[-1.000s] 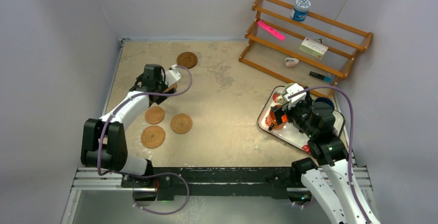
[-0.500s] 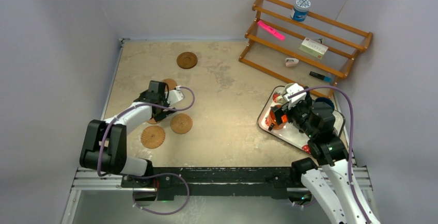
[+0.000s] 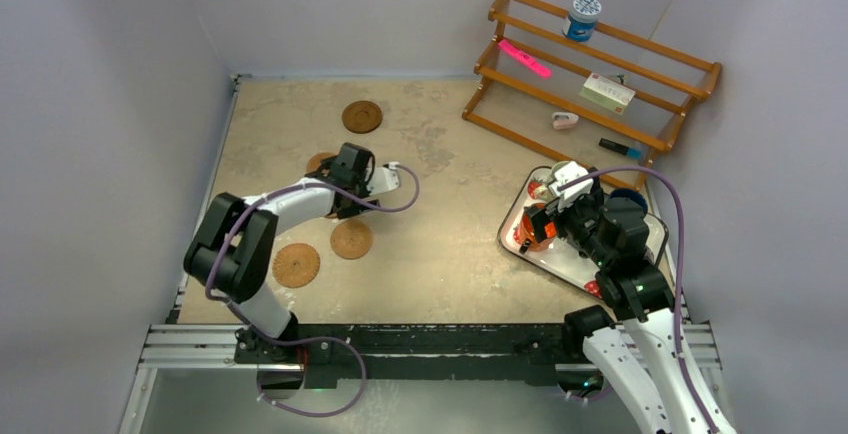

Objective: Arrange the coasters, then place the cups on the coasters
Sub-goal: Move the coaster to the center of the board.

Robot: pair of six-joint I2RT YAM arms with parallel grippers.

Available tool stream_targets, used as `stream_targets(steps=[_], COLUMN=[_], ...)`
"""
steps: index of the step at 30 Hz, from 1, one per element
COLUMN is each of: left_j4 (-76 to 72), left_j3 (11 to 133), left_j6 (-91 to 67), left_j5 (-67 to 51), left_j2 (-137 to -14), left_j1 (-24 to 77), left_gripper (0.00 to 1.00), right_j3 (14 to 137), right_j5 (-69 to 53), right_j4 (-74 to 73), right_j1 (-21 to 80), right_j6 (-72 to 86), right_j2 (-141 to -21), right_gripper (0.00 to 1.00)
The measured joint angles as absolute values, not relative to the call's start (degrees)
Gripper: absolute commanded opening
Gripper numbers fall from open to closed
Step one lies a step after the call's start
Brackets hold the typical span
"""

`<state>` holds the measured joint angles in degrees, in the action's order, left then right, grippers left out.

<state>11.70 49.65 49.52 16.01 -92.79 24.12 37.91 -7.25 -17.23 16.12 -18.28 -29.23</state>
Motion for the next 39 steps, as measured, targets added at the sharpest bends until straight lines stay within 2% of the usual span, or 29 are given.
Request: stream_targets(steps=[21, 39], left_j4=[13.67, 5.10], left_j3=[80.47, 84.23], left_j6=[47.00, 45.82], left_j5=[13.61, 22.94], left_j2=[-116.68, -122.04], left_j1=[35.35, 35.38], left_gripper=[1.00, 1.00], right_j3=[37.87, 37.47], right_j5=[-7.05, -7.05], right_j4=[-17.23, -17.23], right_j1=[16.12, 16.12], right_j6=[-18.68, -18.94], right_j2=[-29.74, -29.98], right_gripper=[0.99, 0.99])
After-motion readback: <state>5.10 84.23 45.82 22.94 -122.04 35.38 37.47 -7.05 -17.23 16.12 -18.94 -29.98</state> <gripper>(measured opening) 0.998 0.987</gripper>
